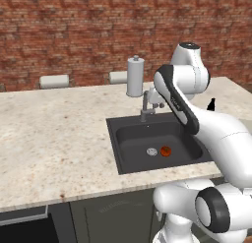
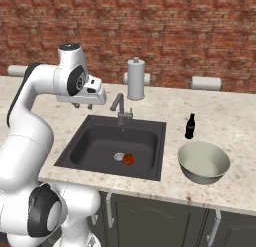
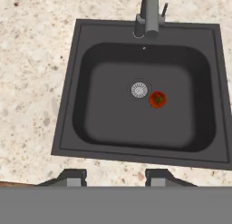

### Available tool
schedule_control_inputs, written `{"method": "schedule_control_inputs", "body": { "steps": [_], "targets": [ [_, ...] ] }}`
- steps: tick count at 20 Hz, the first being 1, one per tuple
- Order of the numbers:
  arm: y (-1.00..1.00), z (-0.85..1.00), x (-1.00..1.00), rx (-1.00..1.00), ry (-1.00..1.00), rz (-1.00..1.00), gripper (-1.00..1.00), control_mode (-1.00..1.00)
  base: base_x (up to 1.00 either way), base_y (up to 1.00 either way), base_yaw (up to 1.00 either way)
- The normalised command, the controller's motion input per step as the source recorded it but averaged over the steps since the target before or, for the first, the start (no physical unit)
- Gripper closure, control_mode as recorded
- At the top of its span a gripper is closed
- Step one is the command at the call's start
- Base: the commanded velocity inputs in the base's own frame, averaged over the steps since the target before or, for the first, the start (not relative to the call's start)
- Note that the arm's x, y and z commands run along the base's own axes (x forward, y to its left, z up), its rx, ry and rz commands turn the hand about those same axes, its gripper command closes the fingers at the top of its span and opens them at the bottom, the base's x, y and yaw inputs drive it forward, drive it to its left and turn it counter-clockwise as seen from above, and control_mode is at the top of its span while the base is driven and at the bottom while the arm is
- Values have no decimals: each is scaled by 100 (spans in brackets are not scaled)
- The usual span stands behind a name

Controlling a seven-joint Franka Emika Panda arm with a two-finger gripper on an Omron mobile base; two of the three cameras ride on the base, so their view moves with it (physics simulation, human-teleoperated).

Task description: Pick the tomato from the sink and place it in the bowl. Then pick the bowl and place it in the microwave. Then close the microwave door and press the start button.

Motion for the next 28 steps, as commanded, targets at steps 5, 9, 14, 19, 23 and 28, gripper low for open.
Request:
{"method": "schedule_control_inputs", "body": {
  "steps": [5, 9, 14, 19, 23, 28],
  "targets": [
    [-1, 0, -2, 0, -1, 0, -100, -100, 0, 0, 0],
    [-40, -28, -69, 1, -7, 0, -100, -100, 0, 0, 0],
    [-46, -91, -77, 0, 1, 0, -100, -100, 0, 0, 0],
    [-55, -93, -36, 1, 7, 0, -100, -100, 0, 0, 0],
    [-63, -62, 2, 7, 7, 0, -100, -100, 0, 0, 0],
    [-50, -24, 26, 11, 8, 0, -100, -100, 0, 0, 0]
  ]
}}
